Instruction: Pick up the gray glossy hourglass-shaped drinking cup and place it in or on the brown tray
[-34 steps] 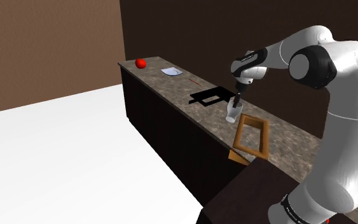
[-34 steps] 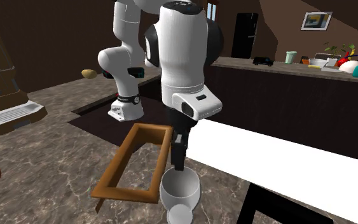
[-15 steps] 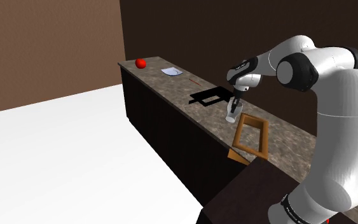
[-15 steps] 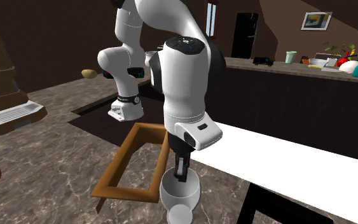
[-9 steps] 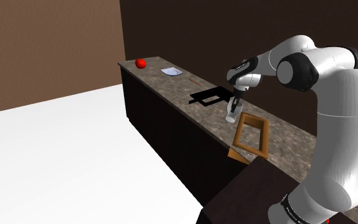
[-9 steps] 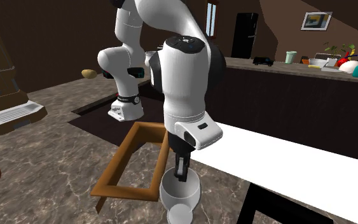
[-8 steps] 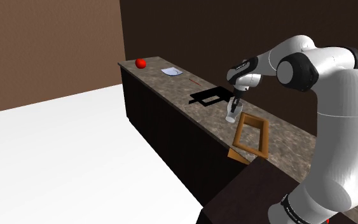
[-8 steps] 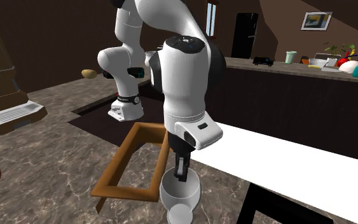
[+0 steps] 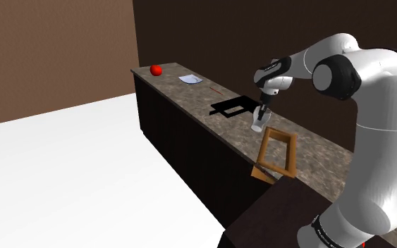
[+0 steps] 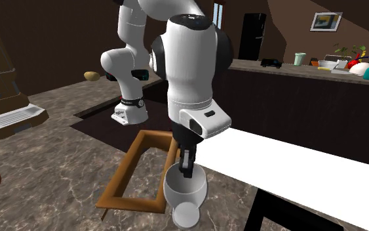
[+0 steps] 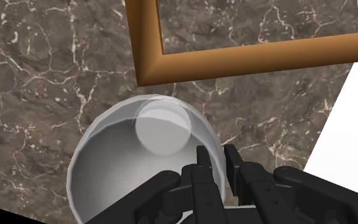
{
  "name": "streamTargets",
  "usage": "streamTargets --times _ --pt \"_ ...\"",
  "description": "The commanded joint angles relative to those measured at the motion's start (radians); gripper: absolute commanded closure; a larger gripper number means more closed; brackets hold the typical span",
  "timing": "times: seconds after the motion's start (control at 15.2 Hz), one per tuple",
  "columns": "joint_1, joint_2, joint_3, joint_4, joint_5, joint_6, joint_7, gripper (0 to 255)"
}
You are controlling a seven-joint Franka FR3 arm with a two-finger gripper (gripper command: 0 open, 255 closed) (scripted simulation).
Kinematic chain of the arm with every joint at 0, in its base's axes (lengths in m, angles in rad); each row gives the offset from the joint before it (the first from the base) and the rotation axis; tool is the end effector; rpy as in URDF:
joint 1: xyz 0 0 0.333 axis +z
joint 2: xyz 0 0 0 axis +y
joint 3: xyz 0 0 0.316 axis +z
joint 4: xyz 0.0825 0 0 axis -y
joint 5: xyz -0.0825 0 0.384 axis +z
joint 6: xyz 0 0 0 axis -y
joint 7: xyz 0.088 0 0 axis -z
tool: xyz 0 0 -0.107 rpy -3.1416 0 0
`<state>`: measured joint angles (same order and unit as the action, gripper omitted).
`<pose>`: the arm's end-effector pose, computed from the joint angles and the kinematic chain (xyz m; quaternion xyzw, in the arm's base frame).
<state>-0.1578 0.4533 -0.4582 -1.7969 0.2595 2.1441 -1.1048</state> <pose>0.5422 -0.3428 0.3140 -0.9820 -0.1871 0.0095 0.0247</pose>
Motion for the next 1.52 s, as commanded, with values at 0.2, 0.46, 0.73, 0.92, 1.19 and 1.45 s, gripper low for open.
streamTargets --times 0.2,0.46,0.73,0.92,1.19,1.45 --pt "0.008 -0.035 -0.011 0.022 -0.021 -0.053 0.015 255" --pt "0.012 -0.06 -0.018 0.043 -0.036 -0.097 0.025 255" --pt "0.016 -0.082 -0.024 0.069 -0.05 -0.141 0.035 255" --pt "0.017 -0.096 -0.028 0.091 -0.059 -0.176 0.041 255" --pt "0.019 -0.113 -0.032 0.123 -0.069 -0.222 0.048 255" --pt "0.019 -0.126 -0.036 0.16 -0.077 -0.27 0.055 255"
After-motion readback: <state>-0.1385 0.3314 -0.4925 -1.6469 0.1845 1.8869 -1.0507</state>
